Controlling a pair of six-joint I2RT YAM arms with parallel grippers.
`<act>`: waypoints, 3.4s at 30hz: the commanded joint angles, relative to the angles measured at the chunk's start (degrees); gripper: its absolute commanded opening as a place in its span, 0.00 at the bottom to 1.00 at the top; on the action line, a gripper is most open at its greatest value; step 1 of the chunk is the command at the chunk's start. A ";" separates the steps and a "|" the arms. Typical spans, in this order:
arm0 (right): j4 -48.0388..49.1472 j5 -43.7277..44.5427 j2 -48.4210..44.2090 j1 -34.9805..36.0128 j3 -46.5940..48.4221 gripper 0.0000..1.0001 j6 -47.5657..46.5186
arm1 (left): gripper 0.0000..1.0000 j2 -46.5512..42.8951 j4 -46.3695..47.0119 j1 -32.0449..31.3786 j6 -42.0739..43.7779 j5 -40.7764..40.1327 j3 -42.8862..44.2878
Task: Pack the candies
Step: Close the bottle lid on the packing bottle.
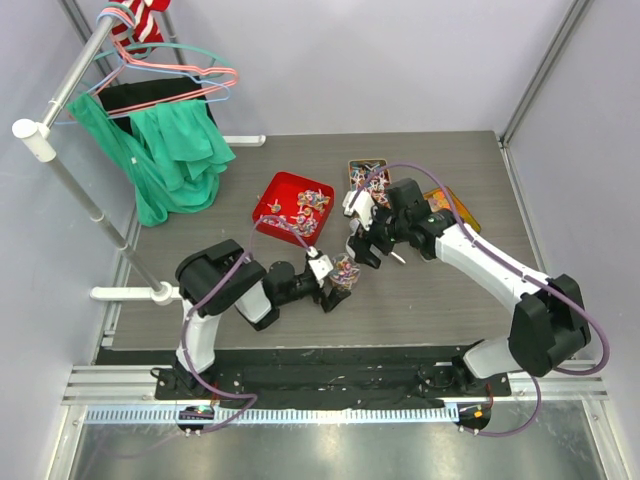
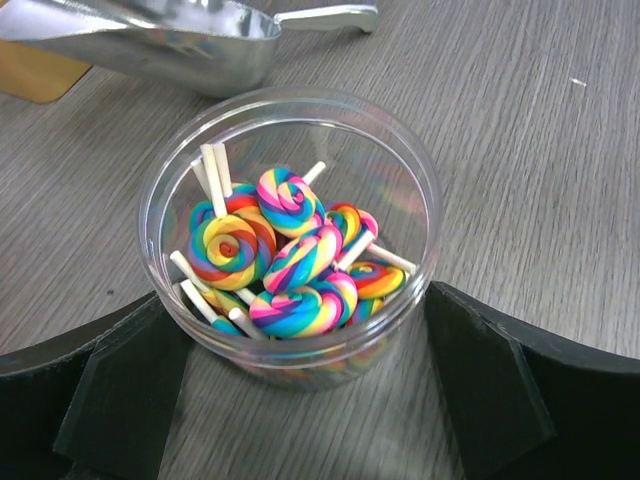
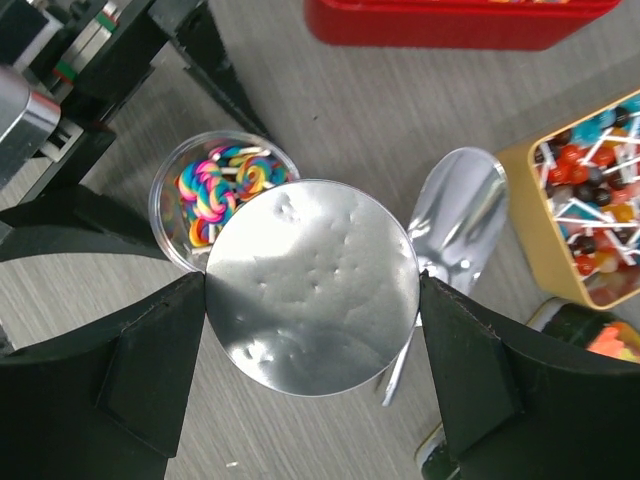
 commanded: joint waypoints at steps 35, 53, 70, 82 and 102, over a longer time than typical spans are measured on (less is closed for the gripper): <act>4.15 -5.98 1.91 4.98 -7.20 0.56 -6.86 | 0.69 3.24 10.12 -2.20 4.10 7.87 0.30; 1.61 -9.31 4.55 4.89 -5.71 0.55 -6.86 | 0.65 3.15 10.12 -0.01 -0.12 10.24 1.09; 0.99 -9.49 5.60 4.98 -5.44 0.54 -6.51 | 0.63 3.41 10.12 0.08 0.14 8.75 1.27; 3.45 -8.09 3.06 6.56 -6.58 0.54 -6.33 | 0.63 3.50 10.12 0.08 0.14 8.66 1.53; 3.10 -4.83 2.88 7.96 -7.03 0.55 -9.06 | 0.63 3.76 10.12 0.08 -0.04 8.66 1.53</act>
